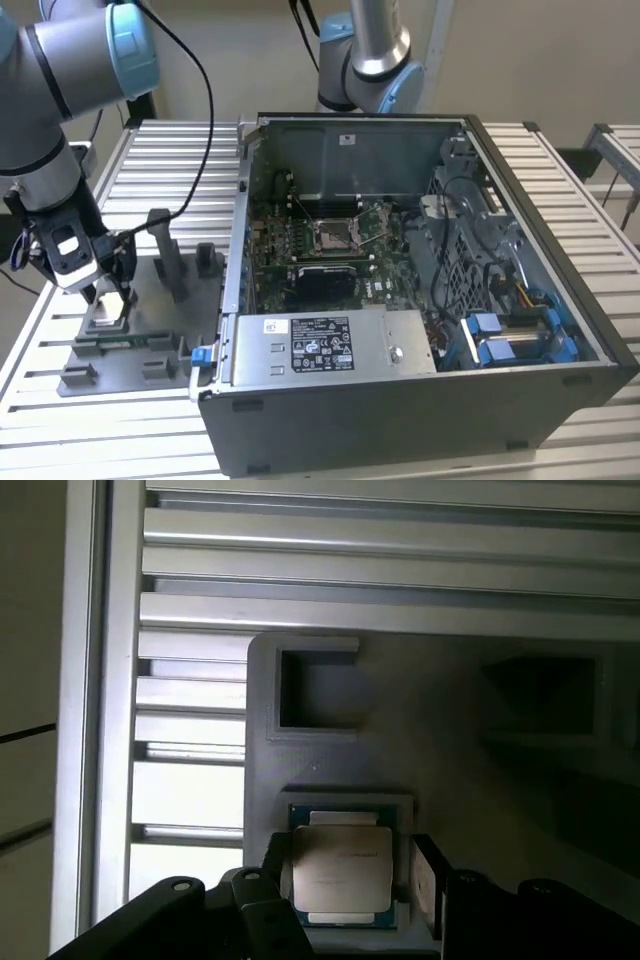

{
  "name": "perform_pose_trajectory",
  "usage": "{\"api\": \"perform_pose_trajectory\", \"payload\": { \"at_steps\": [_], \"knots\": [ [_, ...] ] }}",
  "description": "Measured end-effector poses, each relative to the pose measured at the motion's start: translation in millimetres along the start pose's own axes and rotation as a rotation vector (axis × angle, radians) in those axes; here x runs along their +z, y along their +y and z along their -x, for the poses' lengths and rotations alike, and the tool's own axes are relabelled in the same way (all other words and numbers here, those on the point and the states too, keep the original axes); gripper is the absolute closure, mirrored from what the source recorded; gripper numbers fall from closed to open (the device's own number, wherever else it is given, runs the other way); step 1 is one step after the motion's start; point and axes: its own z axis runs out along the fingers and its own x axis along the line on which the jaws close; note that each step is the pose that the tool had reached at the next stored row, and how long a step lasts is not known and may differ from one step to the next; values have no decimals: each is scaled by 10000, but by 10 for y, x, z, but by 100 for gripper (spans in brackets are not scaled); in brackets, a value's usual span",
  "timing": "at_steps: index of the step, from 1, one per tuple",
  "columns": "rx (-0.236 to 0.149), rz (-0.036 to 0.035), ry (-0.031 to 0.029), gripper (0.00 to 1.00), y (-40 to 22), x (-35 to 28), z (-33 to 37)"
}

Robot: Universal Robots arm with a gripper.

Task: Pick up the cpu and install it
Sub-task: 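Pick up the cpu and move it towards the insertion slot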

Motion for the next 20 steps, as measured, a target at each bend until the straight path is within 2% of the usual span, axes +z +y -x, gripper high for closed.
{"api": "perform_pose_trajectory", "payload": {
  "at_steps": [7, 20],
  "knots": [
    [-2, 1, 22, 0, -33, 51, -6],
    [-19, 1, 38, 0, -76, 104, -24]
  ]
}}
